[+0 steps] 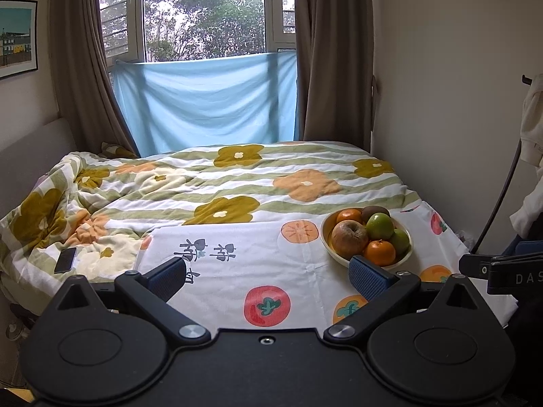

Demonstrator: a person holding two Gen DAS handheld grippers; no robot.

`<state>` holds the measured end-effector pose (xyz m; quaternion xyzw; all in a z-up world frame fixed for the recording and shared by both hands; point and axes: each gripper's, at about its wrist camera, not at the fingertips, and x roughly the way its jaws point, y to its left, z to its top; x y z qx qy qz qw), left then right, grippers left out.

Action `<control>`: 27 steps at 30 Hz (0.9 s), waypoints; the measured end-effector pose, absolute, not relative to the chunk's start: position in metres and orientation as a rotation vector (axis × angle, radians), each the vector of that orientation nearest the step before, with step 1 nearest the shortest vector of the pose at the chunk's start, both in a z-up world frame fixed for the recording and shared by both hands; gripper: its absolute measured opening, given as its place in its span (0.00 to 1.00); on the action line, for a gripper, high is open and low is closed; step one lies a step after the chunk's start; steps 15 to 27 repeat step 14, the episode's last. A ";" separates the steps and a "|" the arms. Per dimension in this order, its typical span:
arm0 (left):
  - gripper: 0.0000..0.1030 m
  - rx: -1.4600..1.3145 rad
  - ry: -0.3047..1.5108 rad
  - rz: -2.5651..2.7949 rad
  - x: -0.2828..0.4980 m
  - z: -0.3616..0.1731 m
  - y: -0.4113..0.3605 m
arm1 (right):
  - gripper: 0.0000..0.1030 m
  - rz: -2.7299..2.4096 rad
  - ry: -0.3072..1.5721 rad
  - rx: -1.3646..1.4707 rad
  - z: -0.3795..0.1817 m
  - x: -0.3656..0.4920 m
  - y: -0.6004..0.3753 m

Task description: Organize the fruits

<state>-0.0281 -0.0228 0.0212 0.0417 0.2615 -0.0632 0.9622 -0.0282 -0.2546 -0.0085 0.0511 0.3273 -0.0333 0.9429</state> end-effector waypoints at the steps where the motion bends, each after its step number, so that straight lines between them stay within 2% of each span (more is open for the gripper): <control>1: 1.00 0.086 0.524 -0.128 -0.029 0.021 -0.023 | 1.00 -0.068 0.669 0.104 -0.009 -0.028 -0.254; 27: 1.00 0.051 0.515 -0.114 -0.020 0.020 -0.008 | 1.00 -0.071 0.671 0.109 -0.011 -0.026 -0.250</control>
